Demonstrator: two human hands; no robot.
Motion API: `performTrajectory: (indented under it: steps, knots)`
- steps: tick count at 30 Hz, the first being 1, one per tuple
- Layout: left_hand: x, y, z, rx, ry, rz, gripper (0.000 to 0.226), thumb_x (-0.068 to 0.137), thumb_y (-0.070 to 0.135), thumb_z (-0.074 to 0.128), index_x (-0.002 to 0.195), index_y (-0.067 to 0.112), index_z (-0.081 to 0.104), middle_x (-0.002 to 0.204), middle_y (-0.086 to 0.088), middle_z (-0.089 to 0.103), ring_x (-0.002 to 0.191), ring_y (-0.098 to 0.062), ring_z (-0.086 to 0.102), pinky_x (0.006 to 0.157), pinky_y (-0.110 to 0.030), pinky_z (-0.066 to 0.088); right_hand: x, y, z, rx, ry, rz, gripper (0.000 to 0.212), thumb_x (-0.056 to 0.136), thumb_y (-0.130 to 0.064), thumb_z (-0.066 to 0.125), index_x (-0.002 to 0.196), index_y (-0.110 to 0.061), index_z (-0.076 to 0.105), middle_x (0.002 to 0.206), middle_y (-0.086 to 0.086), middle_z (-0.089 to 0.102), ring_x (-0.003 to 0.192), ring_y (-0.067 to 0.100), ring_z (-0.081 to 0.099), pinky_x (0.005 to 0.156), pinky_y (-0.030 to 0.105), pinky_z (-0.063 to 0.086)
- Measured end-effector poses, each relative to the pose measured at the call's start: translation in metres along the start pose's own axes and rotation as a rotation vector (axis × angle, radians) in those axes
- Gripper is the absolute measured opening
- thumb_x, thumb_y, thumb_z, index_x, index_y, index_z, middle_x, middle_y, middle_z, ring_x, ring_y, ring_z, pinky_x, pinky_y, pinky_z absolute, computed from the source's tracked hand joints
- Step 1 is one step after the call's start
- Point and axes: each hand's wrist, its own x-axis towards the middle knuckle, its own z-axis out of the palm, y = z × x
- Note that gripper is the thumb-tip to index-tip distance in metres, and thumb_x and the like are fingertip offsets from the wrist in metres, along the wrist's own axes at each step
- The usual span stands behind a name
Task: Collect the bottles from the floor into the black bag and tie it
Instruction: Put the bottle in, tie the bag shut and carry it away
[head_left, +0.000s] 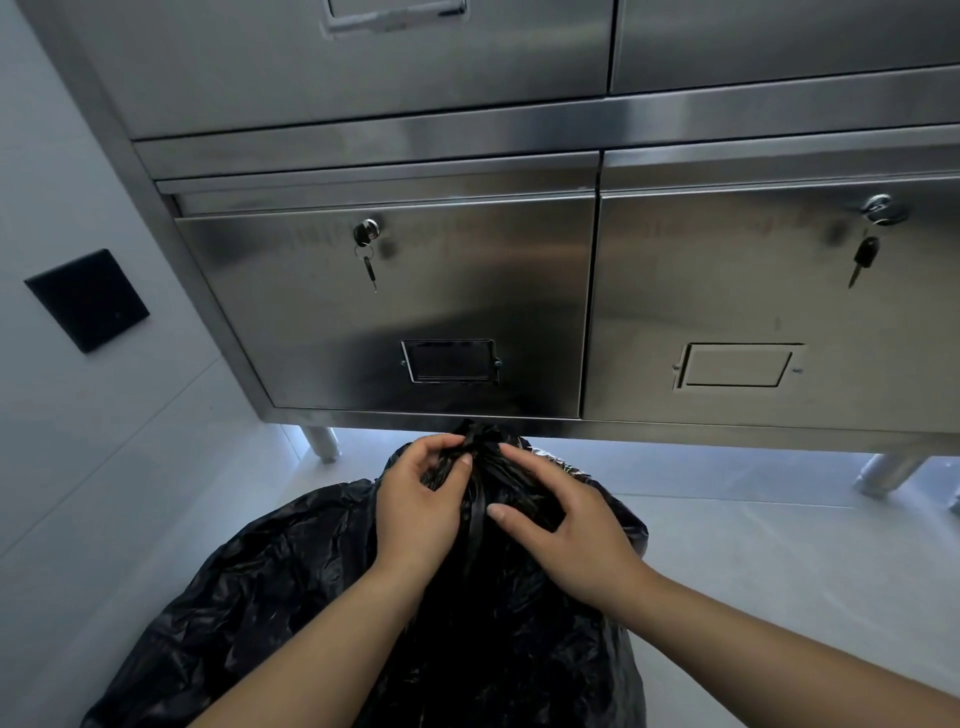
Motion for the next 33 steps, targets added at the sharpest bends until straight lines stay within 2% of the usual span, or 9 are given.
performTrajectory:
  steps: [6,11,14,17,22,25,27,30,33]
  knots:
    - [-0.003,0.004,0.004,-0.130,-0.054,-0.093,0.013,0.083,0.022,0.069,0.095,0.025,0.069,0.094,0.004,0.074,0.095,-0.011,0.067,0.086,-0.027,0.051,0.001,-0.002,0.002,-0.070,0.017,-0.005,0.050,0.078,-0.033,0.073,0.125,-0.036,0.056,0.120,-0.020,0.060,0.109,-0.018,0.048,0.093,0.000,0.031]
    - [-0.006,0.010,0.007,-0.219,-0.084,-0.146,0.017,0.078,0.029,0.073,0.094,0.027,0.069,0.086,0.006,0.076,0.081,-0.002,0.069,0.067,-0.008,0.049,0.001,-0.002,0.003,-0.108,-0.002,-0.020,0.047,0.081,-0.031,0.070,0.126,-0.035,0.056,0.110,-0.007,0.065,0.108,0.004,0.056,0.096,0.020,0.041]
    - [-0.006,0.013,0.009,-0.262,-0.100,-0.194,0.019,0.079,0.021,0.073,0.096,0.023,0.068,0.079,0.009,0.075,0.075,0.002,0.069,0.062,-0.005,0.047,0.000,-0.001,0.003,-0.121,0.006,-0.031,0.044,0.081,-0.030,0.070,0.123,-0.034,0.059,0.107,-0.011,0.065,0.106,0.004,0.055,0.096,0.022,0.042]
    - [-0.005,0.017,0.011,-0.301,-0.100,-0.213,0.020,0.080,0.010,0.072,0.097,0.020,0.068,0.076,0.009,0.075,0.073,0.000,0.069,0.063,-0.009,0.049,-0.002,0.000,0.003,-0.101,0.042,-0.030,0.042,0.077,-0.036,0.072,0.116,-0.046,0.057,0.105,-0.029,0.060,0.106,-0.006,0.054,0.093,0.015,0.041]
    - [-0.005,0.028,0.014,-0.361,-0.076,-0.174,0.021,0.081,0.006,0.069,0.094,0.023,0.068,0.080,0.006,0.076,0.076,-0.008,0.072,0.064,-0.015,0.054,-0.002,-0.002,0.009,-0.034,0.144,0.062,0.056,0.063,-0.059,0.070,0.113,-0.045,0.050,0.101,-0.021,0.064,0.101,-0.003,0.057,0.089,0.019,0.044]
    - [-0.004,0.034,0.013,-0.362,-0.042,-0.136,0.022,0.081,0.006,0.069,0.092,0.024,0.069,0.075,0.006,0.075,0.071,-0.008,0.070,0.062,-0.015,0.053,0.003,-0.005,0.012,-0.024,0.165,-0.003,0.047,0.073,-0.037,0.070,0.117,-0.040,0.053,0.106,-0.025,0.064,0.102,-0.008,0.058,0.090,0.016,0.045]
    - [-0.003,0.035,0.010,-0.380,0.000,-0.150,0.021,0.082,0.006,0.068,0.095,0.022,0.069,0.079,0.001,0.076,0.075,-0.012,0.071,0.069,-0.021,0.056,0.007,-0.007,0.012,0.015,0.166,-0.033,0.045,0.076,-0.025,0.067,0.118,-0.037,0.056,0.107,-0.026,0.064,0.102,-0.009,0.059,0.088,0.010,0.044]
    - [0.001,0.038,0.005,-0.405,0.042,-0.159,0.020,0.082,0.005,0.067,0.096,0.020,0.068,0.082,-0.001,0.076,0.078,-0.014,0.071,0.075,-0.026,0.056,0.012,-0.009,0.010,0.025,0.153,-0.065,0.042,0.076,-0.023,0.064,0.115,-0.037,0.059,0.104,-0.028,0.065,0.101,-0.007,0.060,0.086,0.009,0.044]
    - [0.005,0.041,0.000,-0.397,0.041,-0.124,0.020,0.082,0.003,0.067,0.094,0.020,0.069,0.077,0.004,0.076,0.072,-0.009,0.071,0.067,-0.019,0.057,0.014,-0.008,0.008,0.007,0.108,-0.068,0.045,0.076,-0.024,0.062,0.119,-0.034,0.058,0.110,-0.021,0.065,0.104,-0.004,0.059,0.091,0.016,0.046]
